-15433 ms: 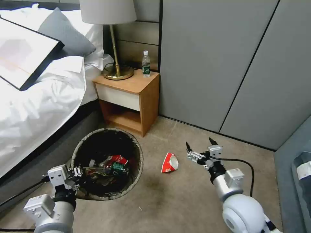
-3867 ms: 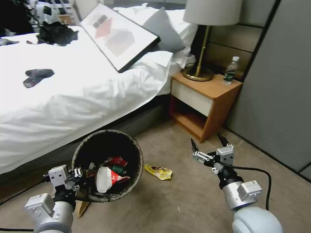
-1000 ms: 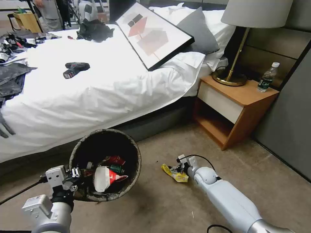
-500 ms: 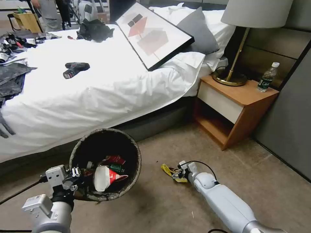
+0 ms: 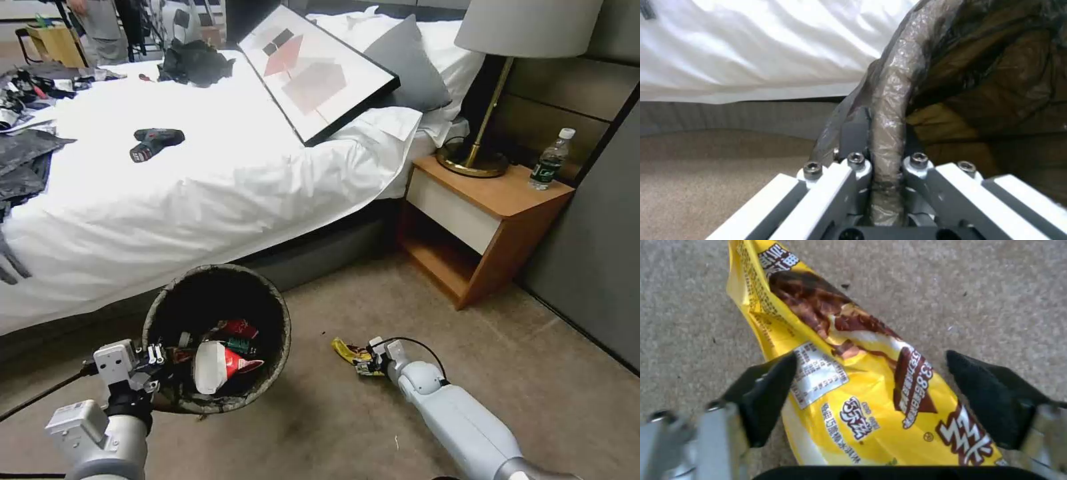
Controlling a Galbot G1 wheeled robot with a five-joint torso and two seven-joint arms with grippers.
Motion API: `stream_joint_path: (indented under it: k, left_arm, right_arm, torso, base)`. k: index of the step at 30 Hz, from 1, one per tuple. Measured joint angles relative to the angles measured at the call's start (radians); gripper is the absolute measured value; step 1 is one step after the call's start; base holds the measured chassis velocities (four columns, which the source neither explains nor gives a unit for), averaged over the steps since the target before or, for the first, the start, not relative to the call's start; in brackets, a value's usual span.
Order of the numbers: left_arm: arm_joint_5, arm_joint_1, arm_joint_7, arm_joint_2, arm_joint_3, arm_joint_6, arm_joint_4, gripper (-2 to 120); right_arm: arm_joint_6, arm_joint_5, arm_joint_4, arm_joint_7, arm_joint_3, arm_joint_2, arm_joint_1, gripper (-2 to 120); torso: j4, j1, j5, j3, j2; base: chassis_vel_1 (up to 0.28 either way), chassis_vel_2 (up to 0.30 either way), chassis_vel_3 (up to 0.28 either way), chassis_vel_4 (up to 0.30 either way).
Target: Pick up the trash bin, then pick up the garbage from the floor and place it into the trash bin.
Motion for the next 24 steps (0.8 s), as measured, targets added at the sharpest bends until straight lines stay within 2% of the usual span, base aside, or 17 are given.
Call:
stream_joint_path:
  k: [1,3,6,7,11,13,16,19,21,24]
  left_arm:
    - [0.0,0.0,0.0,0.0,0.0,0.0,0.0,3]
    - [0.0,0.0,0.0,0.0,-0.001,0.0,0.0,3]
    - [0.0,0.001,0.0,-0.001,-0.001,0.0,0.0,3]
    - [0.0,0.001,0.0,-0.001,-0.001,0.0,0.0,3]
    - [0.0,0.0,0.0,-0.001,-0.001,-0.001,0.0,3]
    - [0.0,0.0,0.0,-0.001,-0.001,-0.001,0.0,3]
    - [-0.001,0.0,0.0,0.0,0.0,-0.001,0.0,3]
    - [-0.001,0.0,0.0,0.001,0.0,-0.001,0.0,3]
    - [-0.001,0.0,0.0,0.002,0.0,-0.001,0.0,3]
    - [-0.001,0.0,0.0,0.002,0.001,-0.001,0.0,3]
  right_arm:
    - [0.001,-0.001,-0.003,0.0,0.002,0.002,0.0,75]
    - [0.001,-0.001,-0.005,0.0,0.003,0.003,0.0,72]
    - [0.004,-0.001,-0.014,-0.003,0.008,0.007,0.0,59]
    - [0.004,-0.001,-0.014,-0.003,0.008,0.007,0.0,59]
    - [0.016,-0.001,-0.032,-0.009,0.018,0.011,0.0,39]
    - [0.02,-0.001,-0.034,-0.009,0.019,0.011,0.0,36]
    - [0.024,0.0,-0.036,-0.008,0.021,0.009,-0.003,21]
    - [0.027,0.0,-0.038,-0.006,0.024,0.009,-0.004,14]
    - [0.031,0.0,-0.038,0.0,0.029,0.009,-0.006,3]
    - [0.04,-0.001,-0.022,0.018,0.031,0.003,-0.014,0]
  torso:
    - [-0.0001,0.0,0.0,0.0,0.0]
    - [-0.0001,0.0,0.0,0.0,0.0]
    - [0.0,0.0,0.0,0.0,0.0]
    - [0.0,0.0,0.0,0.0,0.0]
    - [0.0001,0.0,0.0001,0.0,0.0]
    - [0.0001,0.0,0.0001,0.0,0.0]
    - [0.0,0.0,0.0001,0.0,0.0]
    - [0.0,0.0,0.0,0.0,0.0]
    - [0.0,0.0,0.0,0.0,0.0]
    - [0.0,0.0,0.0002,0.0,0.0]
  base:
    - [0.0,0.0,0.0,0.0]
    - [0.0,0.0,0.0,0.0]
    - [0.0,0.0,0.0,0.0]
    - [0.0,0.0,0.0,0.0]
    - [0.0,0.0,0.0,0.0]
    - [0.0,0.0,0.0,0.0]
    - [0.0,0.0,0.0,0.0]
    - [0.0,0.0,0.0,0.0]
    - [0.0,0.0,0.0,0.0]
    - [0.0,0.0,0.0,0.0]
